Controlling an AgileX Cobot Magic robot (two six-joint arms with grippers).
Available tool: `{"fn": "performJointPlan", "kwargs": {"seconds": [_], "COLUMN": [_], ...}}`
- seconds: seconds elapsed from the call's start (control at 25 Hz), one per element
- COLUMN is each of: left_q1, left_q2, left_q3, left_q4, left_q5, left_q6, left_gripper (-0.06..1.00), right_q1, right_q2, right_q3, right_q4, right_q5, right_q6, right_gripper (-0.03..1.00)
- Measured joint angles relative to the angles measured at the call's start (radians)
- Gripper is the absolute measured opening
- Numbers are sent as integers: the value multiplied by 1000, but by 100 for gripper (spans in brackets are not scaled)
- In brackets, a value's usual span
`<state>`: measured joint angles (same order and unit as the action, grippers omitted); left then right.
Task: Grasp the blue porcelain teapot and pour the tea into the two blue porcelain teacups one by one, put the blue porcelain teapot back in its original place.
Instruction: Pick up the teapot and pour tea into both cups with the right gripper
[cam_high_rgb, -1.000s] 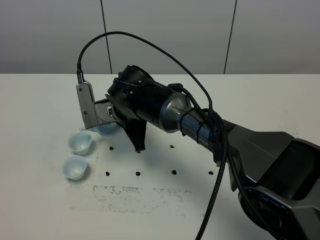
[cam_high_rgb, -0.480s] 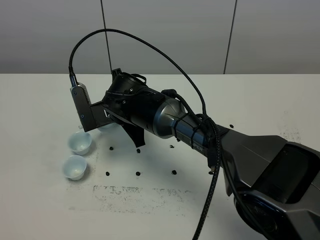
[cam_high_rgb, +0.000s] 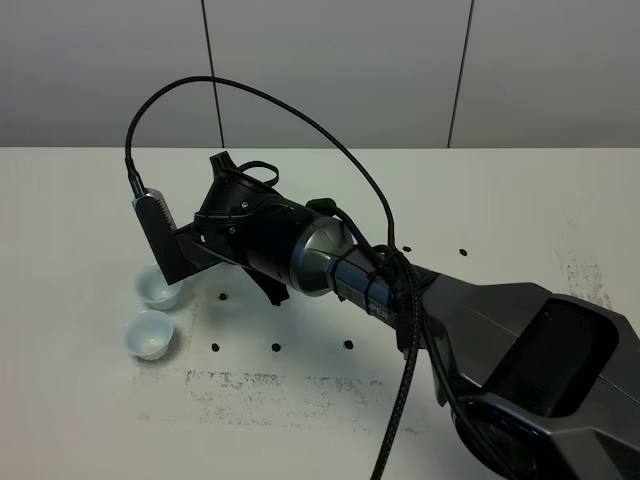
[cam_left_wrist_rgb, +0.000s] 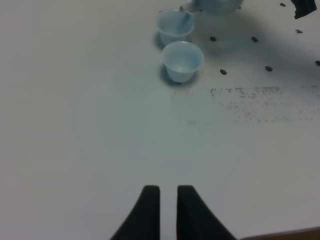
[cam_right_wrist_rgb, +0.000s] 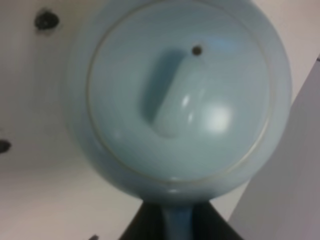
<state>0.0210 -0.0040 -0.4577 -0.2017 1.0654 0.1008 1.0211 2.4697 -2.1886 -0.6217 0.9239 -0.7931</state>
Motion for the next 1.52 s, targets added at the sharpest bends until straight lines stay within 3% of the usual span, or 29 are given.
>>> {"fn": "performJointPlan", "kwargs": {"seconds": [0.4,1.52], "left_q1": [0,0], "left_q2": [0,0], "left_q3": [0,0], "left_q4": [0,0], "left_q5": [0,0], "left_q6": [0,0], "left_gripper": [11,11], "right_q1": [13,33], "right_q2": [0,12], "right_q3": [0,0], "right_q4": [-119,-226], "right_q5": [-21,-46], "right_q6": [0,-27], "right_gripper": [4,4]}}
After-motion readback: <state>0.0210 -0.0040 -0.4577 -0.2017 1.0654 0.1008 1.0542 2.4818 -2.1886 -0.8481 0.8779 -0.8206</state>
